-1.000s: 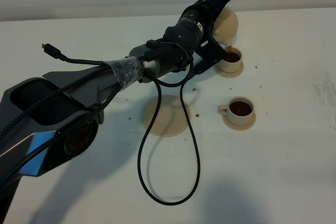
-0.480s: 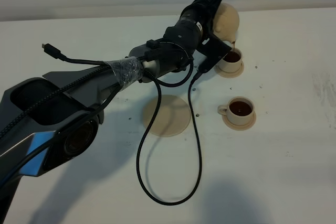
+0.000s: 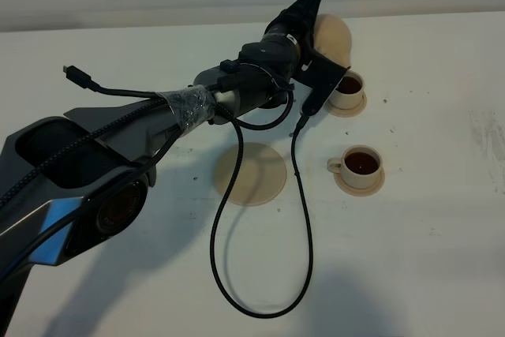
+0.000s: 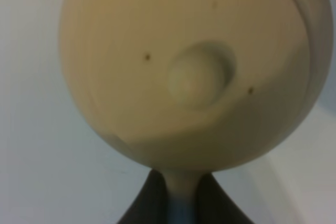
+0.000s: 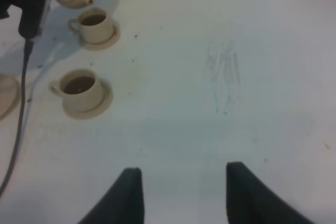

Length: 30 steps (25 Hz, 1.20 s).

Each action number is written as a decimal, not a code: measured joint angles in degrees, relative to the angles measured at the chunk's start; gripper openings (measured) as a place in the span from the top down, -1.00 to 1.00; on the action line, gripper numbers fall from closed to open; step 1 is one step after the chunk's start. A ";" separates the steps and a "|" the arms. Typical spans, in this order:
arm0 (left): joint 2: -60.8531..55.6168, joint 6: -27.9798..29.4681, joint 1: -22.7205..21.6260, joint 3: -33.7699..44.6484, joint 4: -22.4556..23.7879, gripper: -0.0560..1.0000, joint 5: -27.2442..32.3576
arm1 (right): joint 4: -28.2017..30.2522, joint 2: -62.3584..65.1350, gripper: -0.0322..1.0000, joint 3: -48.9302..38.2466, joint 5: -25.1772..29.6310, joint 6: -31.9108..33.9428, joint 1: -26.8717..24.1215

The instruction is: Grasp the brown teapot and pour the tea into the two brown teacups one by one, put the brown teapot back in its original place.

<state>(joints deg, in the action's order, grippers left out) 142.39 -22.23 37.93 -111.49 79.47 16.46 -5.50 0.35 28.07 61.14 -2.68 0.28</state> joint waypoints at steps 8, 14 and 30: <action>-3.75 -11.93 0.00 0.00 -24.65 0.70 9.04 | 0.00 0.00 0.17 0.00 0.00 0.00 0.00; -12.08 -22.98 -0.05 -0.12 -48.30 0.70 20.99 | 0.00 0.00 0.17 0.00 0.00 0.00 0.00; -19.47 1.22 2.49 -0.22 -71.49 0.70 51.82 | 0.00 0.00 0.17 0.00 0.00 0.00 0.00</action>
<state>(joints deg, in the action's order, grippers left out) 122.92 -21.02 40.43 -111.71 7.97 68.29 -5.50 0.35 28.07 61.14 -2.68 0.28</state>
